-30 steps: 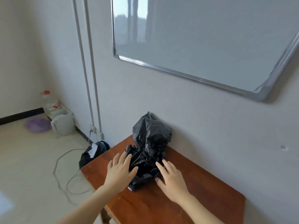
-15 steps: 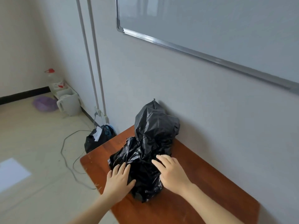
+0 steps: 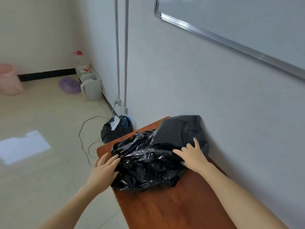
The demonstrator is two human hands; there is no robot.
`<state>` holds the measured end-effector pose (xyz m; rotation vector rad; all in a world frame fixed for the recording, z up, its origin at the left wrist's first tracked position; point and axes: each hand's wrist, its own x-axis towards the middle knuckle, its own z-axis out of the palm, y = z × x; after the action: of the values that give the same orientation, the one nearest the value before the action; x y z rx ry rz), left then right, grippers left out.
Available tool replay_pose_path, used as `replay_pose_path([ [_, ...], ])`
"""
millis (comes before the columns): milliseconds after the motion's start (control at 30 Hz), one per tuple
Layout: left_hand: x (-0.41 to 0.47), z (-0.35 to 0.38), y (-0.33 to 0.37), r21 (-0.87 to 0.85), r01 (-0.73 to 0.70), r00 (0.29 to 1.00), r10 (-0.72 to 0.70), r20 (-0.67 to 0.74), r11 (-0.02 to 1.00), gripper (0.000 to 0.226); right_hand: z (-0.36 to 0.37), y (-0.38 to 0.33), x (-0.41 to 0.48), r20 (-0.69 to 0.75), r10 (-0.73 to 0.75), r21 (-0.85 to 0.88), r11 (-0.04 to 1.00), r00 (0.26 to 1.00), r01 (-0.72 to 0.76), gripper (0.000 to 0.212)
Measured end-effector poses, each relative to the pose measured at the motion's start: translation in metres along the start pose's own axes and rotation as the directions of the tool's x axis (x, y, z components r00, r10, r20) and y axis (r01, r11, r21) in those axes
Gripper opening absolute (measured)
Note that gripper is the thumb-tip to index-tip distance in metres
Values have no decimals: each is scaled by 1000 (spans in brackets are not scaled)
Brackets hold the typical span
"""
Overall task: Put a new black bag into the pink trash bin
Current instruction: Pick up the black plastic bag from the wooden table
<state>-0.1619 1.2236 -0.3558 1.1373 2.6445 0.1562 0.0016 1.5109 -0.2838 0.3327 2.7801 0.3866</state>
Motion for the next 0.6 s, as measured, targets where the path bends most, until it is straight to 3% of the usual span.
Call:
replay_pose_path([
  [133, 8, -19, -11, -140, 71, 990, -86, -107, 988, 48, 8, 3, -18, -94, 78, 101, 993, 993, -69, 32],
  [267, 20, -51, 23, -316, -12, 954, -83, -287, 949, 57, -11, -3, -35, -344, 109, 111, 991, 933, -75, 40],
  [333, 22, -62, 55, -265, -137, 941, 43, -335, 955, 82, -21, -9, -44, -447, 156, 217, 974, 881, -63, 41],
  [400, 15, -65, 87, -175, -227, 948, 176, -266, 958, 115, -28, -11, -51, -482, 217, 332, 942, 849, -52, 35],
  [500, 3, -48, 106, -90, -178, 963, 155, -219, 980, 129, -41, -10, -61, -465, 335, 569, 822, 820, -14, 22],
  [600, -11, -36, 94, -125, -69, 930, 19, -366, 990, 116, -63, -13, -69, -404, 448, 774, 632, 798, 37, 13],
])
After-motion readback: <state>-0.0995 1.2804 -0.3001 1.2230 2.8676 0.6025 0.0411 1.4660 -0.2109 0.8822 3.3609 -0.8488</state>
